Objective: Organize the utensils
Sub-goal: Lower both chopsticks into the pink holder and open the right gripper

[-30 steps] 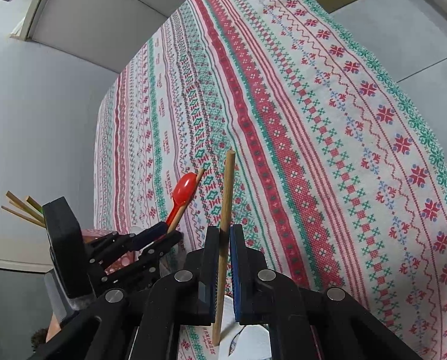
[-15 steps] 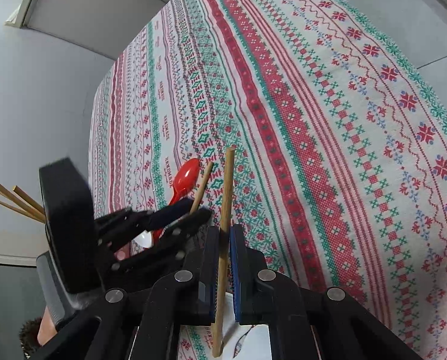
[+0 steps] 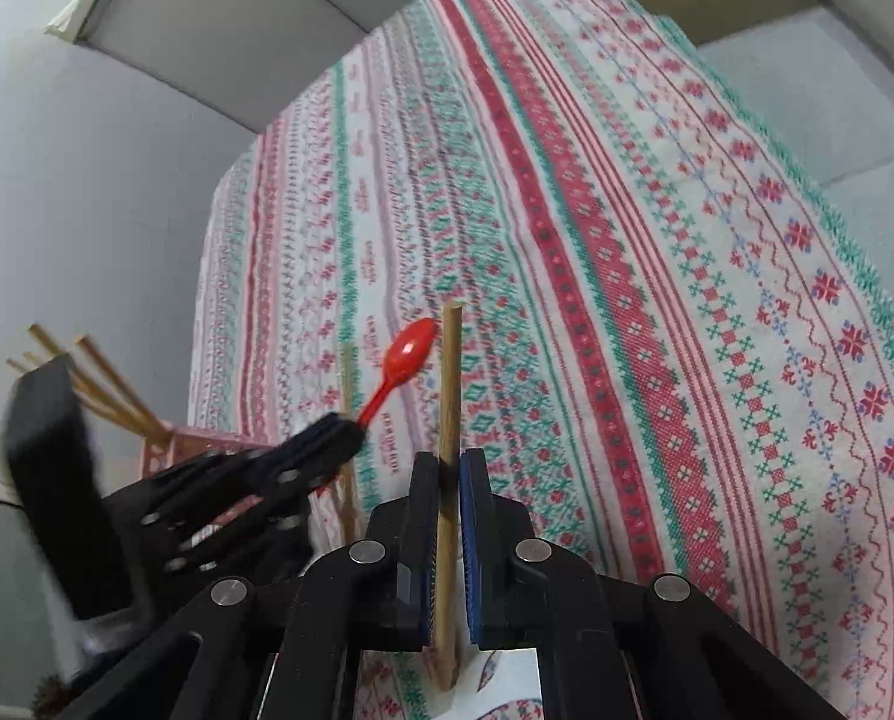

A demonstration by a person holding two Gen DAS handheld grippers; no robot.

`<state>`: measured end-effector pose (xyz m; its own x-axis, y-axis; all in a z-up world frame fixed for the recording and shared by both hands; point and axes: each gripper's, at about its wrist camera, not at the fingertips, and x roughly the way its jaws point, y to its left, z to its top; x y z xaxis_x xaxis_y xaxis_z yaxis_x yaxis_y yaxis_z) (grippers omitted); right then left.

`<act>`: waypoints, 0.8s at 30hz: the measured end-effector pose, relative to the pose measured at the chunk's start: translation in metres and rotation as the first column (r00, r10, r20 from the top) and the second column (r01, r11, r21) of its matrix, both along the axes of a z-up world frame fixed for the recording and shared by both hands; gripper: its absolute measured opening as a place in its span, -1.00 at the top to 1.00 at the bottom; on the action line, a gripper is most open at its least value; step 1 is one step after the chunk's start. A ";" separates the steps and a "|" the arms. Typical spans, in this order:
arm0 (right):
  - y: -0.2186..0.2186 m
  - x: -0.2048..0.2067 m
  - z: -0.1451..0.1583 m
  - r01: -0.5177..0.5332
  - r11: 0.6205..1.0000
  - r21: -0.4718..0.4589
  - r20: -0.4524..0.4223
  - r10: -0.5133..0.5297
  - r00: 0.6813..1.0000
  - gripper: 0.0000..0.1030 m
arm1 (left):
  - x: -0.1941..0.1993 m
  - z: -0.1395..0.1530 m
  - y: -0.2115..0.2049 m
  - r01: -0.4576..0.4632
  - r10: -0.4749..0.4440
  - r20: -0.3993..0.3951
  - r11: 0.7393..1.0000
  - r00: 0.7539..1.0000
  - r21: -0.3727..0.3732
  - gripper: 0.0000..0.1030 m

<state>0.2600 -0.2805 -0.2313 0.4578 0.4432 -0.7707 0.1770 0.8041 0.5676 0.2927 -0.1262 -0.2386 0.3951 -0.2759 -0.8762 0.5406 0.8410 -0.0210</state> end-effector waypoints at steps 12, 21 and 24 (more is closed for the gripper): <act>0.031 -0.031 0.083 0.003 0.995 -0.104 0.218 0.020 0.976 0.89 | -0.057 0.095 0.072 -0.030 0.079 0.238 0.979 0.968 -0.200 0.88; 0.042 -0.032 0.122 0.016 0.998 -0.068 0.320 0.006 0.947 0.89 | -0.082 0.156 0.106 -0.011 0.139 0.401 0.952 0.906 -0.306 0.88; 0.047 -0.031 0.130 0.012 0.999 -0.053 0.343 0.006 0.939 0.89 | -0.081 0.167 0.119 -0.031 0.181 0.431 0.942 0.884 -0.333 0.88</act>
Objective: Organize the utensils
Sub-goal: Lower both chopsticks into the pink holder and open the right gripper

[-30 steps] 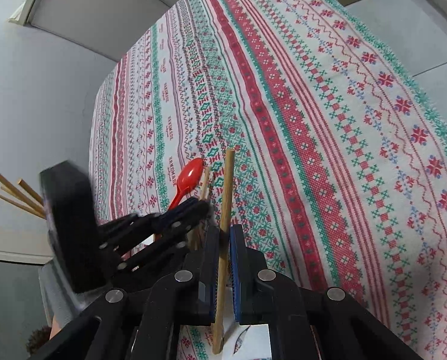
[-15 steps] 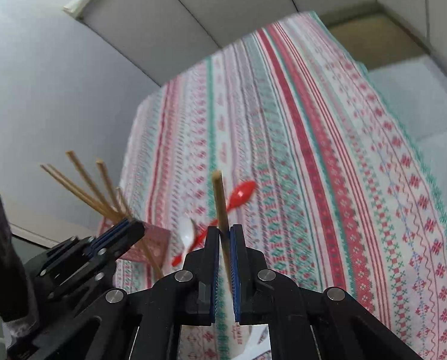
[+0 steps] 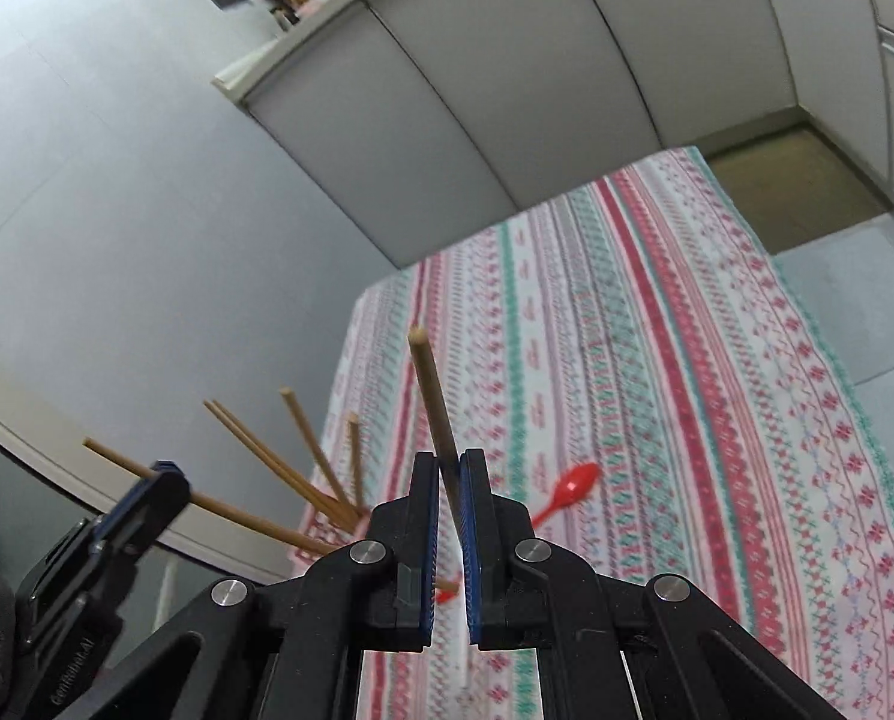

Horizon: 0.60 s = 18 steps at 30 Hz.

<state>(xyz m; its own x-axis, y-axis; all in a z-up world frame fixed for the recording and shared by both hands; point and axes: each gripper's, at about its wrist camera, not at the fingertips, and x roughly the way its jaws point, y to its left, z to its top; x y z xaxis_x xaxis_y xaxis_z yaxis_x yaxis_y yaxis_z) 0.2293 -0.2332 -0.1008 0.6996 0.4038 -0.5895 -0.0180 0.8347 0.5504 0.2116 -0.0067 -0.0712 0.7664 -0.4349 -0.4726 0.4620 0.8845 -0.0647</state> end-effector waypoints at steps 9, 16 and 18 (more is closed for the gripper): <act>0.031 0.011 0.008 -0.041 0.999 0.021 0.034 0.041 0.999 0.90 | 0.006 0.013 0.047 -0.152 0.154 0.059 0.988 0.986 -0.022 0.88; 0.052 0.025 0.008 -0.067 0.996 0.059 0.042 0.064 0.997 0.93 | 0.019 -0.003 0.076 -0.234 0.234 0.023 0.972 0.972 -0.019 0.88; 0.056 0.030 0.005 -0.067 0.996 0.057 0.036 0.065 0.997 0.94 | 0.022 -0.011 0.081 -0.260 0.260 0.018 0.966 0.965 0.002 0.88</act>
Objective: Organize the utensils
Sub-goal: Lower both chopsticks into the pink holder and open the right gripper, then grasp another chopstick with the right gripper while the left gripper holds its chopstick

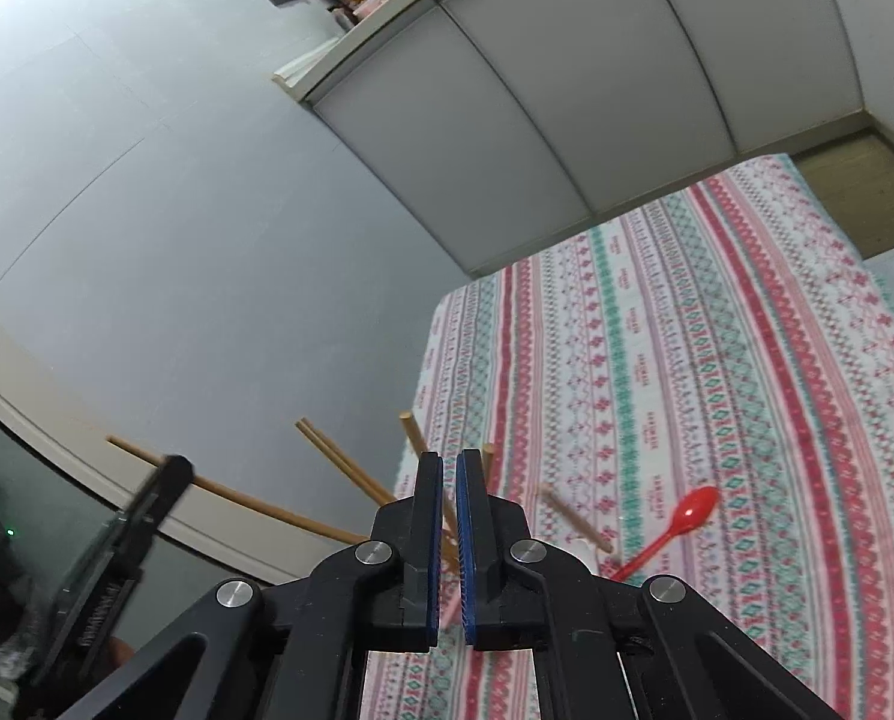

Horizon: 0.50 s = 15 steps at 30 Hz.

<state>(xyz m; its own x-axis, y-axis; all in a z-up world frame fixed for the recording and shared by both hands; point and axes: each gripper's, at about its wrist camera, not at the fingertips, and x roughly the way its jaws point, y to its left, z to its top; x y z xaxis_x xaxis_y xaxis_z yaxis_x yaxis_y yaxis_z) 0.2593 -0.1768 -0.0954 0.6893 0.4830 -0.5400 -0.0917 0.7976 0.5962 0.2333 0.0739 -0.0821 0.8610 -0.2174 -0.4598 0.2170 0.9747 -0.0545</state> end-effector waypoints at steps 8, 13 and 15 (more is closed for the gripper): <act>-0.011 0.032 -0.048 0.011 0.987 -0.160 -0.188 -0.042 0.981 0.63 | -0.005 -0.008 0.007 0.030 -0.032 -0.047 0.999 0.998 -0.040 0.88; -0.012 0.042 -0.093 -0.103 0.947 -0.303 -0.306 0.006 0.952 0.24 | -0.012 -0.009 0.004 0.092 -0.096 -0.078 0.994 0.992 -0.060 0.88; -0.007 0.045 -0.111 -0.172 0.921 -0.350 -0.345 0.045 0.938 0.25 | -0.017 -0.008 0.001 0.116 -0.121 -0.082 0.991 0.989 -0.060 0.88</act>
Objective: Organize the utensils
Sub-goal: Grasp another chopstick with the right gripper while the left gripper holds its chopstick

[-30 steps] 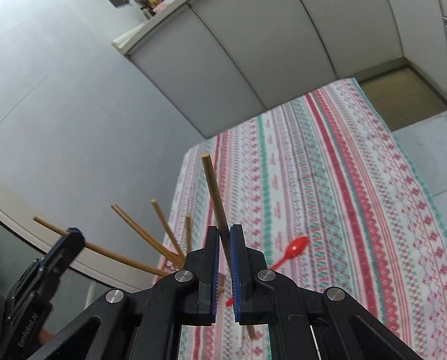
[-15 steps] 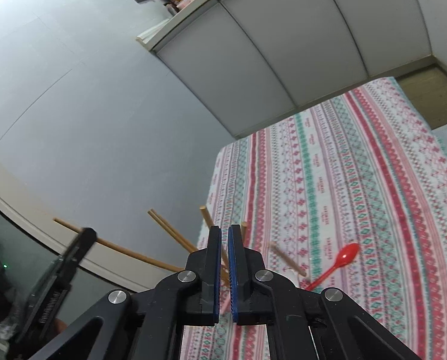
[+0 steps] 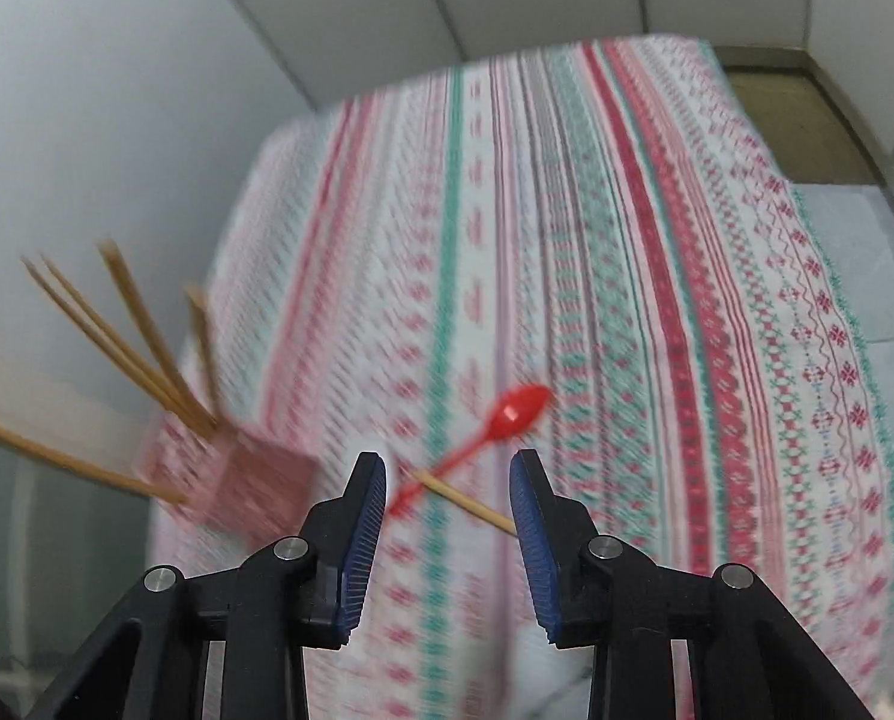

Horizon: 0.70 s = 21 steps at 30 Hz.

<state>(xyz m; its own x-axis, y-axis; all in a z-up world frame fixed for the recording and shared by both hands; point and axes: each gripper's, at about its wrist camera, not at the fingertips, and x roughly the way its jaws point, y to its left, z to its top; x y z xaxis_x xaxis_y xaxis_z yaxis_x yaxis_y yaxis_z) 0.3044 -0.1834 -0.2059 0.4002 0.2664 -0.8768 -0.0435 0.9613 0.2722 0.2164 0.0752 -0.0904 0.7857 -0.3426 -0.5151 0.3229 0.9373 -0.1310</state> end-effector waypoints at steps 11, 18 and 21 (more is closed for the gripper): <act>0.065 0.016 -0.084 -0.330 0.915 -0.232 -0.095 0.316 0.944 0.25 | -0.012 0.018 0.010 -0.009 0.010 0.067 1.000 0.998 -0.015 0.88; 0.096 0.033 -0.118 -0.411 0.855 -0.315 -0.139 0.386 0.912 0.30 | 0.000 0.010 0.019 -0.038 0.039 0.049 0.999 0.998 -0.015 0.88; 0.101 0.035 -0.126 -0.430 0.840 -0.331 -0.144 0.406 0.903 0.47 | 0.003 0.008 0.022 -0.049 0.050 0.043 0.999 0.998 -0.022 0.88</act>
<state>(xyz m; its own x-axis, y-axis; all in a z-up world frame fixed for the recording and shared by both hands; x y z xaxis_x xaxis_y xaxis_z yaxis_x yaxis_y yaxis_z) 0.3398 -0.0820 -0.3321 0.2582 0.0695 -0.9636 -0.4566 0.8877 -0.0584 0.2191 0.0972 -0.0823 0.8233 -0.3135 -0.4731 0.2823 0.9494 -0.1379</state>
